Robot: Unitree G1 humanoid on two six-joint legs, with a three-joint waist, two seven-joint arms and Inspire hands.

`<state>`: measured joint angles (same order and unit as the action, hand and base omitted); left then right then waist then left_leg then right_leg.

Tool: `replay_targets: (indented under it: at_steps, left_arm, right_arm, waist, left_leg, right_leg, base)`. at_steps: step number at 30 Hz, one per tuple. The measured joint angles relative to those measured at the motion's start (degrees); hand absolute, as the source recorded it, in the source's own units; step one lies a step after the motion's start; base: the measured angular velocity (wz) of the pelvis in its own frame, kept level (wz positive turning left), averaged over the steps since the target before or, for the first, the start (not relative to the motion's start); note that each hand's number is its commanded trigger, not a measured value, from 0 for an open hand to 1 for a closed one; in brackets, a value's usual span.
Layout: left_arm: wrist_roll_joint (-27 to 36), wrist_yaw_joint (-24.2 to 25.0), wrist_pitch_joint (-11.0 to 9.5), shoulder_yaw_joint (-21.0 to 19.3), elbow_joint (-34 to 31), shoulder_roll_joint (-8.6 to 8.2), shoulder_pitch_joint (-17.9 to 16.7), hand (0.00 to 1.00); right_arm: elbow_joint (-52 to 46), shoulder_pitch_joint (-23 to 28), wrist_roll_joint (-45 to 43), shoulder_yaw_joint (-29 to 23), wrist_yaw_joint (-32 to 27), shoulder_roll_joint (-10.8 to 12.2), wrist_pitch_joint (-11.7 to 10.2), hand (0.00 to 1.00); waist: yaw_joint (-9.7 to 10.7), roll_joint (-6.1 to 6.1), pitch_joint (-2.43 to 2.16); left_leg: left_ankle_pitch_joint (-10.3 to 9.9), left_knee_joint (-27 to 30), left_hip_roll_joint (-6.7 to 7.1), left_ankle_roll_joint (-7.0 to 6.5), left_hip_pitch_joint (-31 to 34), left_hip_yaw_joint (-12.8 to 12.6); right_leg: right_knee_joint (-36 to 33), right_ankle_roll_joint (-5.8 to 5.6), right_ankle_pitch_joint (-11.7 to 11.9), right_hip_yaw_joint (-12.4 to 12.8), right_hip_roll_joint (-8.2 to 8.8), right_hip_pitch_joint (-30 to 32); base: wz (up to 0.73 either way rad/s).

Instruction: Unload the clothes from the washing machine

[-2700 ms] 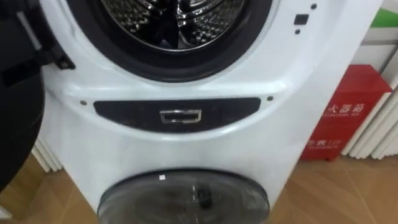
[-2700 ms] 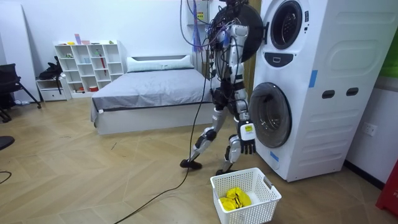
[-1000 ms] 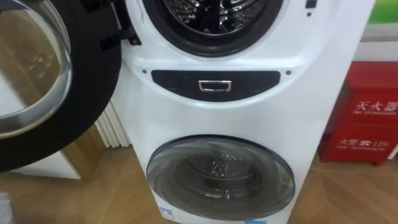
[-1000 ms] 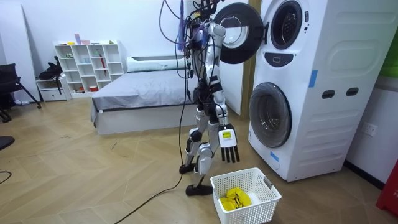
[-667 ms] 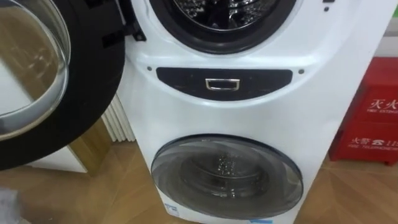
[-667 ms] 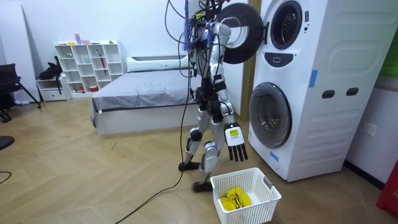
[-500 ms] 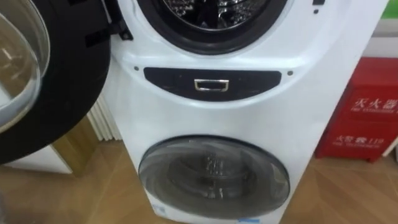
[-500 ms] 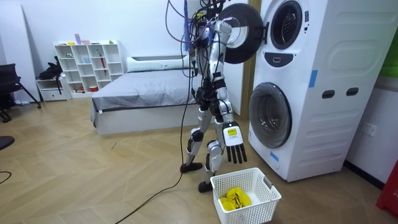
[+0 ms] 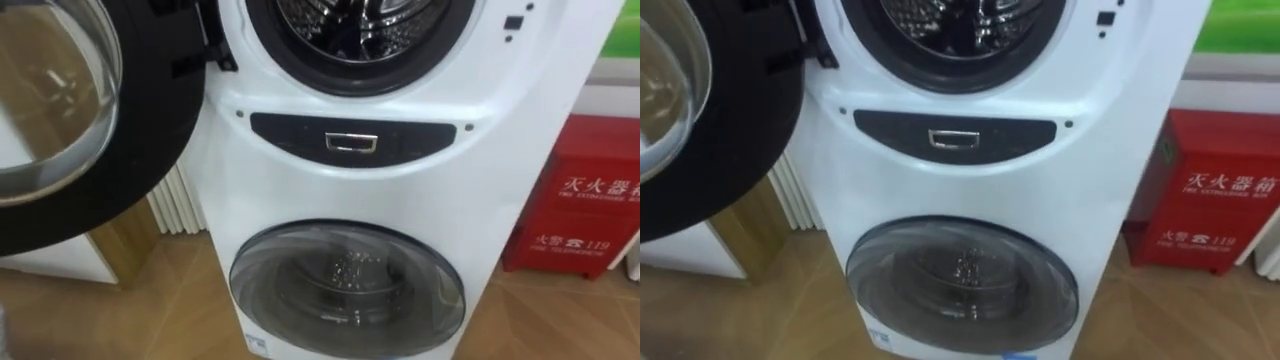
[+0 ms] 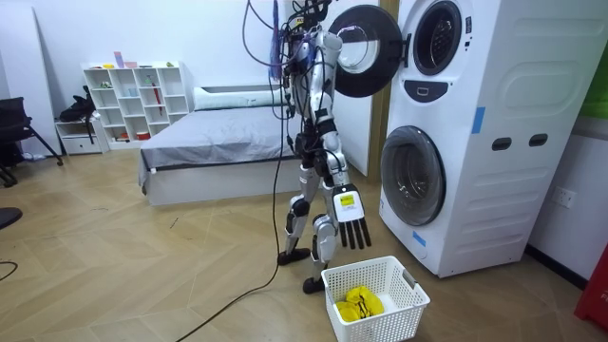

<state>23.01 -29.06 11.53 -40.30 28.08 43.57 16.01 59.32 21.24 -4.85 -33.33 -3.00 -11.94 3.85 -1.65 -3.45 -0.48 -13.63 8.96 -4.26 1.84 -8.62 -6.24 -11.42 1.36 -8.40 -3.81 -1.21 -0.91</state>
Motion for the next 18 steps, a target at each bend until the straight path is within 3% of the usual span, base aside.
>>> replay_targets:
  at_steps: [9,11,13,14,18]
  left_arm:
    - [-0.3,0.6,0.4,3.7,-2.5,-0.67,0.0,0.00]
    - [-2.1,0.6,2.1,4.6,-7.3,-2.75,-0.7,0.00]
    - [-5.3,-0.1,3.7,4.0,-15.8,-6.66,-2.7,0.00]
    - [-5.2,0.0,3.7,4.0,-19.1,-7.74,-3.9,0.00]
    - [-6.9,0.7,4.6,3.1,-40.7,-16.17,-10.4,0.00]
  right_arm:
    - [0.5,-0.1,0.2,2.3,0.1,0.6,1.2,0.00]
    - [0.7,-0.7,0.6,3.3,0.4,0.6,1.2,0.00]
    - [0.8,-1.0,0.8,5.5,1.4,0.6,1.3,0.00]
    - [0.8,-1.1,0.9,5.9,1.5,0.6,1.4,0.00]
    - [1.6,-3.4,1.4,8.7,3.3,0.5,2.6,0.00]
  waist:
    - [0.5,0.04,-0.08]
    - [0.5,0.18,-0.09]
    - [0.5,0.50,-0.06]
    - [0.5,0.57,-0.01]
    - [0.2,0.97,0.24]
  left_leg:
    - [-0.1,0.5,0.13,-0.18,0.4,1.4]
    - [-0.1,0.7,0.18,-0.19,1.0,1.7]
    - [-0.2,1.1,0.42,-0.34,1.9,2.3]
    - [-0.2,1.3,0.58,-0.39,2.1,2.7]
    - [-0.4,1.5,1.53,-1.15,2.1,3.9]
  right_leg:
    - [-0.4,0.21,0.2,-2.4,0.29,-0.5]
    - [-0.3,0.21,0.2,-3.0,0.49,-0.2]
    - [-0.1,-0.12,0.0,-4.1,1.01,-0.2]
    - [-0.1,-0.28,-0.2,-4.3,1.19,-0.2]
    - [0.0,-1.13,-0.7,-5.2,2.25,-1.0]
  base:
    - [0.10]
    - [0.18]
    - [0.27]
    - [0.34]
    - [0.22]
